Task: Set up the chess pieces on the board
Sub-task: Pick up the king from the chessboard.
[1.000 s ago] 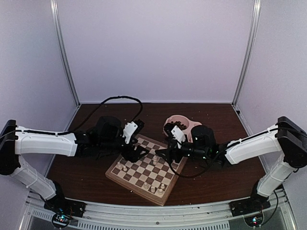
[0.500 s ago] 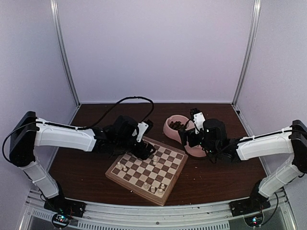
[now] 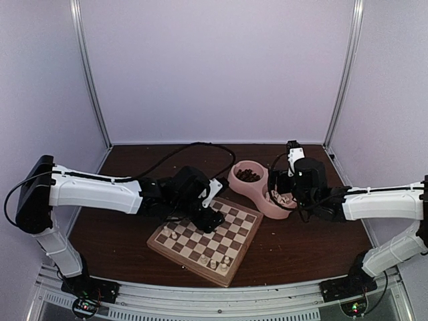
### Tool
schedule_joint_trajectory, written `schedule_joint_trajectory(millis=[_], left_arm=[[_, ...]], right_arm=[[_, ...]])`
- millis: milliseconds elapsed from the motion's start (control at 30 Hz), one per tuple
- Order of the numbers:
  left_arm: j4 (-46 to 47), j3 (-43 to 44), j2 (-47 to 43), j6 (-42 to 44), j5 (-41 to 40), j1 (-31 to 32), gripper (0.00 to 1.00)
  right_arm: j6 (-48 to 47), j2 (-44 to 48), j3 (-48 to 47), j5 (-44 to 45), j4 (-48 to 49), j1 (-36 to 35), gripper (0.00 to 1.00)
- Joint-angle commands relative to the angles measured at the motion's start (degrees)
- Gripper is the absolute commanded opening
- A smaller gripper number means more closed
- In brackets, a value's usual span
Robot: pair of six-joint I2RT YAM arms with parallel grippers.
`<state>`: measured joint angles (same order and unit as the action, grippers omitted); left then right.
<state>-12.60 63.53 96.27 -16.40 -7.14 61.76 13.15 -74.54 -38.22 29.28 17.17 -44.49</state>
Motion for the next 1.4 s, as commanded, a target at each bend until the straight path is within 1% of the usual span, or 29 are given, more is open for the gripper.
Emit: schedule_joint_trajectory(millis=[0, 167, 233, 433, 533, 700, 767, 833, 900, 967, 1033, 1100, 1167, 1200, 1267, 1367], left_arm=[[-2.08, 2.49, 2.20, -0.19, -0.57, -0.32, 0.75], [-4.61, 5.52, 5.73, -0.80, 0.00, -0.33, 0.63], [-5.02, 6.66, 7.06, -0.99, -0.30, -0.33, 0.61], [-6.07, 8.28, 8.62, -1.35, -1.27, -0.32, 0.51], [-6.58, 8.51, 8.90, -1.36, -1.58, -0.32, 0.46], [-7.60, 9.06, 9.38, -1.11, -2.06, -0.33, 0.45], [-7.84, 9.18, 9.34, -1.05, -2.29, -0.32, 0.45], [-8.06, 9.34, 9.24, -1.00, -2.20, -0.33, 0.45], [-7.85, 9.42, 9.15, -1.16, -1.51, -0.32, 0.45], [-7.52, 9.47, 9.36, -1.31, -0.37, -0.32, 0.45], [-7.56, 9.78, 9.95, -1.36, 0.09, -0.32, 0.45], [-7.66, 10.23, 10.75, -1.28, 0.18, -0.33, 0.44], [-7.56, 10.60, 11.52, -1.18, 0.42, -0.34, 0.44], [-7.45, 10.83, 11.90, -1.18, 0.63, -0.37, 0.44], [-7.35, 11.51, 12.74, -1.14, 0.99, -0.32, 0.41], [-7.50, 11.97, 13.26, -0.91, 0.48, -0.33, 0.32]], right_arm=[[-0.91, -1.28, 0.85, 2.70, 1.19, 1.03, 1.00], [1.11, -3.54, -0.69, 2.87, 0.14, 1.44, 1.00], [1.16, -3.97, -0.89, 3.12, -0.01, 1.47, 1.00], [1.59, -5.09, -0.88, 1.89, 0.64, 1.61, 1.00], [2.86, -5.06, -1.77, 1.67, -1.19, 1.58, 1.00], [9.45, -1.73, -3.88, -1.04, -6.24, 1.52, 1.00], [12.55, 0.57, -5.47, -3.35, -10.24, 1.52, 1.00], [12.97, 3.35, -6.50, -5.75, -14.43, 1.47, 1.00], [12.02, 5.16, -4.99, -3.88, -16.08, 1.34, 1.00], [10.35, 6.00, -3.02, -0.10, -19.07, 1.35, 1.00], [13.13, 6.14, -1.20, 4.23, -21.58, 1.39, 1.00], [11.68, 6.04, 1.89, 2.35, -15.76, 1.34, 1.00], [8.95, 6.83, 0.03, -1.07, -15.93, 1.24, 1.00], [8.09, 7.13, -0.66, -0.67, -16.50, 1.13, 1.00], [7.71, 7.24, -0.46, 0.63, -16.17, 1.16, 1.00], [6.72, 7.22, 0.38, 0.91, -15.81, 1.19, 1.00]])
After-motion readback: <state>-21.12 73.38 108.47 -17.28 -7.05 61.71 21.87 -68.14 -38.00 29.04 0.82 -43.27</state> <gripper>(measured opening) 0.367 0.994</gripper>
